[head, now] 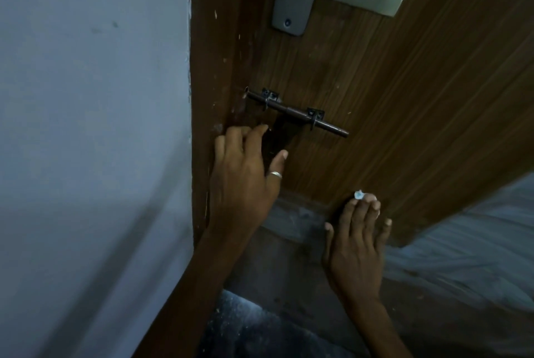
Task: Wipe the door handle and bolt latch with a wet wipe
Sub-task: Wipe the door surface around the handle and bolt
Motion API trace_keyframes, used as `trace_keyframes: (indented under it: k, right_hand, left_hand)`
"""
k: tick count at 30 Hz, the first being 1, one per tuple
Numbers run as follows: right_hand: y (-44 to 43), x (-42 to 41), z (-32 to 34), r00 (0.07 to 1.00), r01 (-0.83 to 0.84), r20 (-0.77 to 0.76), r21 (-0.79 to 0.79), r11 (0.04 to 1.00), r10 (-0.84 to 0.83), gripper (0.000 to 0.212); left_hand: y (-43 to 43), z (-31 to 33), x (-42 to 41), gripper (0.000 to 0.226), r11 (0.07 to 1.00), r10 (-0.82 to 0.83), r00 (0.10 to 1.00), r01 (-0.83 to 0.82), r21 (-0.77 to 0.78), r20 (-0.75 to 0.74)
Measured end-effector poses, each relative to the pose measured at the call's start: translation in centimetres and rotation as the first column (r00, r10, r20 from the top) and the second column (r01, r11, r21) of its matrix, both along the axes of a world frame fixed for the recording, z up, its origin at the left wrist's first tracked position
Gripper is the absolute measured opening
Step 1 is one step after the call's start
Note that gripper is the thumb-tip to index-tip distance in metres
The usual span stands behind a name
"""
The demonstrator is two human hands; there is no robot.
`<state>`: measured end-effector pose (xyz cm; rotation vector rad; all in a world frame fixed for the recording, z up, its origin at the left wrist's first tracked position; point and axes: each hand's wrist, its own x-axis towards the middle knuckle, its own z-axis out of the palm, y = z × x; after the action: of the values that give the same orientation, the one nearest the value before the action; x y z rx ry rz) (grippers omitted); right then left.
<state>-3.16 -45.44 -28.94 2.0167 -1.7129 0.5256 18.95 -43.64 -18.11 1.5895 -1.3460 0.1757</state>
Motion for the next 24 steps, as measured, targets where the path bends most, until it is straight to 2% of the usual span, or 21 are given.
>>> trace_keyframes:
  k: [4,8,10,12,18,24]
  right_hand:
    - [-1.3,5.2,-1.1,0.984,-0.169,-0.057,-0.004,0.986,0.168,0.063]
    - [-3.0,12.2,-2.2,0.909,-0.393,-0.119,0.076,0.916,0.400,0.065]
    - [-3.9,14.8,-2.2,0.869,-0.456,-0.151,0.128,0.881,0.471,0.069]
    - [-4.2,15.6,-2.0,0.849,-0.475,-0.182,0.151,0.867,0.497,0.064]
    - [-3.6,10.0,-1.4,0.813,-0.509,-0.302,0.047,0.860,0.498,0.057]
    - [-1.8,0.4,0.7,0.852,-0.425,-0.351,-0.031,0.905,0.388,0.057]
  left_hand:
    - [-0.3,1.2,0.1,0.037,0.999,-0.031,0.999,0.031,0.012,0.009]
    - [1.5,1.8,1.8,0.035,1.000,0.000,0.999,0.000,0.005,-0.039]
    - [2.7,1.7,2.9,0.031,0.998,0.052,0.998,-0.053,-0.014,-0.047]
    - [3.8,1.5,3.7,0.027,0.996,0.069,0.997,-0.071,-0.053,-0.038]
    - [3.8,0.3,4.0,0.025,0.999,0.024,1.000,-0.024,-0.026,-0.014]
    - [2.3,-1.9,2.4,0.028,0.992,-0.114,0.982,0.120,0.032,-0.151]
